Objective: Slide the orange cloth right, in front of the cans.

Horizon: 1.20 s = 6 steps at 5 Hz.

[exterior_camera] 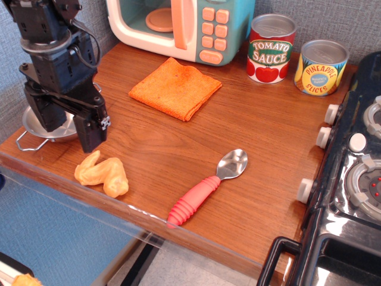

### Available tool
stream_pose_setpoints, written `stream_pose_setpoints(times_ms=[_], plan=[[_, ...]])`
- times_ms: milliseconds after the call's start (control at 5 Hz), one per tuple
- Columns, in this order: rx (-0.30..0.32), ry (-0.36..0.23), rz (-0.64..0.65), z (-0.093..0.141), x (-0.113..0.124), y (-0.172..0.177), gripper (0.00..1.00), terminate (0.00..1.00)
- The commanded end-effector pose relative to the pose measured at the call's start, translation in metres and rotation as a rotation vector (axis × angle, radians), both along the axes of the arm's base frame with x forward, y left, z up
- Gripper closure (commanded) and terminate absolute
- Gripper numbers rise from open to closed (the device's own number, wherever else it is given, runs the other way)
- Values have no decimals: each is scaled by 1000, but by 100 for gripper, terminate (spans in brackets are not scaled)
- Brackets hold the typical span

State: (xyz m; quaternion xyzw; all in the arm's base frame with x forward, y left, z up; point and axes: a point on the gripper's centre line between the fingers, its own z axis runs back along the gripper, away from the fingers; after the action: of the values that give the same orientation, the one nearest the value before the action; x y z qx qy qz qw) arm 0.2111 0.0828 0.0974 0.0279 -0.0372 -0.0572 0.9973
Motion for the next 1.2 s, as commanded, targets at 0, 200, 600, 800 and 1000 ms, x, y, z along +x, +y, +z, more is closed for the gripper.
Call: stream_pose_setpoints(times_ms=[0,200,600,800,1000], plan=[[0,0,0,0,0,0,0,0],[3,-14,43,1,22,7,0,0],[-58,-84,141,3,103,20,0,0],[-71,-93,128,-6,143,10,0,0],[-70,-87,117,-18,168,2,0,0]])
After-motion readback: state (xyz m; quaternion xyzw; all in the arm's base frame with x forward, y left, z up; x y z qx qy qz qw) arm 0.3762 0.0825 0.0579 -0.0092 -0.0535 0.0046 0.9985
